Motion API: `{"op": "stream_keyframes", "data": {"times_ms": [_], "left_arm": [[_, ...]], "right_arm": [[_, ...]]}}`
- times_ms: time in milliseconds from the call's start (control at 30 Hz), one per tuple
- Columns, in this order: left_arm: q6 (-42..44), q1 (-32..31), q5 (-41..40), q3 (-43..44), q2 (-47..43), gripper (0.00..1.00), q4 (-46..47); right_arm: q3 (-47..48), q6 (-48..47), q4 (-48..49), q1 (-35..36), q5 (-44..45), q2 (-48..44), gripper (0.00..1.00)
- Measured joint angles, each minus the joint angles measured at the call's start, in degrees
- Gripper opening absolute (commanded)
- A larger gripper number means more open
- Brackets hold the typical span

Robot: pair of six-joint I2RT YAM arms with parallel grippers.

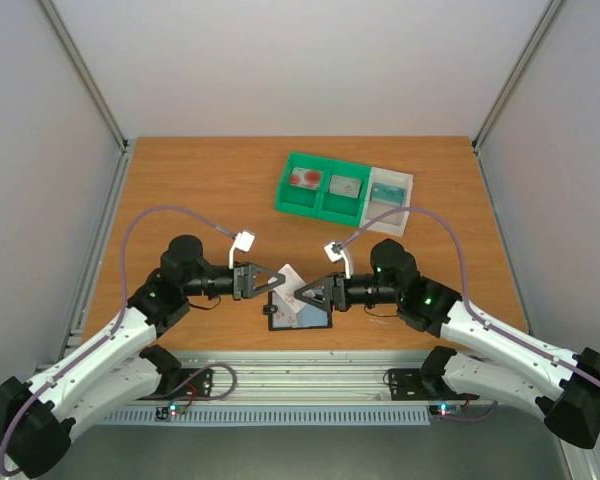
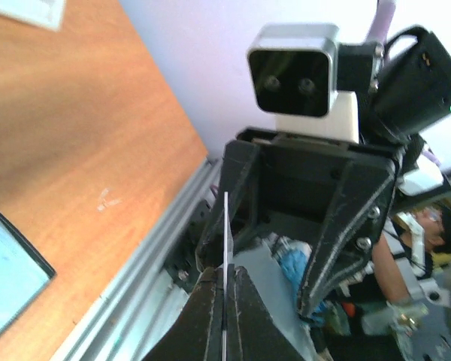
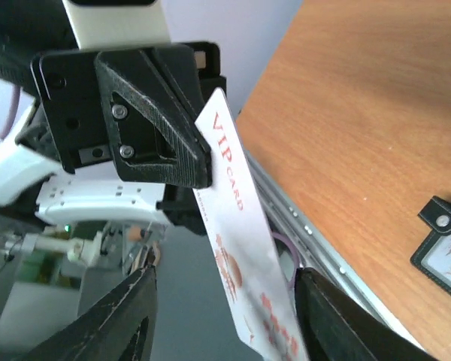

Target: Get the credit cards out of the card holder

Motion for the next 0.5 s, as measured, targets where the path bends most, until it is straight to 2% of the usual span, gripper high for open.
{"op": "stream_keyframes", "data": {"times_ms": [133,267,500], "left_arm": [[-5.1,0.0,-6.0,-3.4,-0.2,0.0,6.9],[-9.7,0.0,-11.3,-5.1,0.0,0.0,12.3],[-13.7,0.0,-17.8,-5.1,0.8,0.0,16.1]], "right_arm": [[-3.4,5.5,5.1,0.0,5.1,-1.2,0.54],[-4.5,9.8,9.3,0.0,8.7,-1.0,0.42],[-6.6,17.4,19.9,-0.1,11.8,1.7,0.32]]}}
